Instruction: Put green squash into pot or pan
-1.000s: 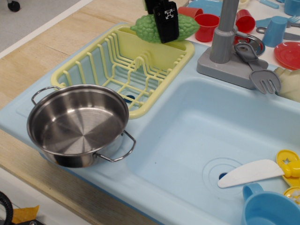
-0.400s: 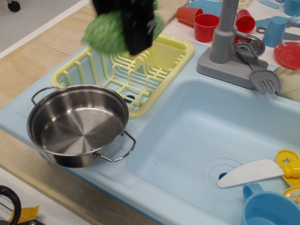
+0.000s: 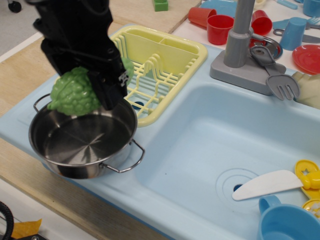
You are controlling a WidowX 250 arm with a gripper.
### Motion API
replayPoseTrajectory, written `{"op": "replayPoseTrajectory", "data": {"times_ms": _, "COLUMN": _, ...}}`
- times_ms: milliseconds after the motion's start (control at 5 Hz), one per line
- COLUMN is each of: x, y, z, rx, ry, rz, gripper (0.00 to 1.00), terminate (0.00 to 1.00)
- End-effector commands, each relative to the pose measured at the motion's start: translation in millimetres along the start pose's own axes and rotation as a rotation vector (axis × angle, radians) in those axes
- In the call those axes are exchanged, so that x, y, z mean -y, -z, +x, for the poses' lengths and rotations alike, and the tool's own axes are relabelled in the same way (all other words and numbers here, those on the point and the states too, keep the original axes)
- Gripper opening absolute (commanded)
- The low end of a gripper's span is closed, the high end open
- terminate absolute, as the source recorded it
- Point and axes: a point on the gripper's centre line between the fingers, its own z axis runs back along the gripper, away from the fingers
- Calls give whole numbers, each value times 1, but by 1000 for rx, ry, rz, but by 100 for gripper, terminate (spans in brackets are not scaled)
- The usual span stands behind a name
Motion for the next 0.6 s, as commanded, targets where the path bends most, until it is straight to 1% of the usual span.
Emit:
{"op": "replayPoseTrajectory", "data": {"times_ms": 0, "x": -8, "y": -3, "z": -5, "rx": 12, "ry": -16, "rz": 1, "gripper": 100, "terminate": 0}}
{"op": "replayPoseTrajectory", "data": {"times_ms": 200, "x": -8, "y": -3, "z": -5, "rx": 12, "ry": -16, "rz": 1, "gripper": 100, "terminate": 0}}
{"op": "replayPoseTrajectory", "data": {"times_ms": 400, "x": -8, "y": -3, "z": -5, "rx": 12, "ry": -16, "rz": 1, "gripper": 100, "terminate": 100}}
